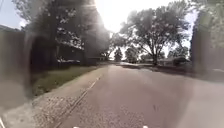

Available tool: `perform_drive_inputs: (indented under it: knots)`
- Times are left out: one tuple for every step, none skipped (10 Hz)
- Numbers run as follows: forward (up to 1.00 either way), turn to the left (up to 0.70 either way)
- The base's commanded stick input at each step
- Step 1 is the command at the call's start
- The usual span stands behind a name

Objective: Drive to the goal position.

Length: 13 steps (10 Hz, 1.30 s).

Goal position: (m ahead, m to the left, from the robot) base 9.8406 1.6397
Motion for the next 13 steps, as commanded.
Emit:
perform_drive_inputs:
  knots:
    - [1.0, -0.23]
    - [1.0, -0.14]
    - [1.0, 0.0]
    - [1.0, 0.0]
    - [1.0, 0.0]
    - [1.0, 0.0]
    - [1.0, 0.0]
    - [1.0, 0.0]
    - [1.0, 0.0]
    - [1.0, 0.0]
    - [1.0, 0.0]
    - [1.0, 0.0]
    - [1.0, 0.0]
